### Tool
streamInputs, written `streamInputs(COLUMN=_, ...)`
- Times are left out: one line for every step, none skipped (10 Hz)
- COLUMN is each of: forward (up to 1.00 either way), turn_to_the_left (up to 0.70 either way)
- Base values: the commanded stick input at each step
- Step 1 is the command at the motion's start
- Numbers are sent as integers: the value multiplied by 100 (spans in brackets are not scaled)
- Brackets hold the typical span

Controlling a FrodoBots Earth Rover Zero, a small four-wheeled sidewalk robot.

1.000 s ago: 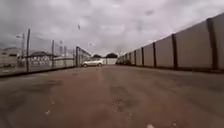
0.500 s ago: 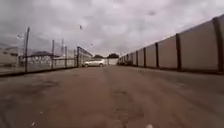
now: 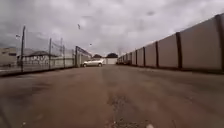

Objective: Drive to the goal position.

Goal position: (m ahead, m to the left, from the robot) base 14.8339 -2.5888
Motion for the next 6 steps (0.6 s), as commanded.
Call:
streamInputs(forward=60, turn_to_the_left=-3)
streamInputs(forward=60, turn_to_the_left=-6)
streamInputs(forward=60, turn_to_the_left=-13)
streamInputs(forward=60, turn_to_the_left=-8)
streamInputs(forward=60, turn_to_the_left=-2)
streamInputs(forward=60, turn_to_the_left=-1)
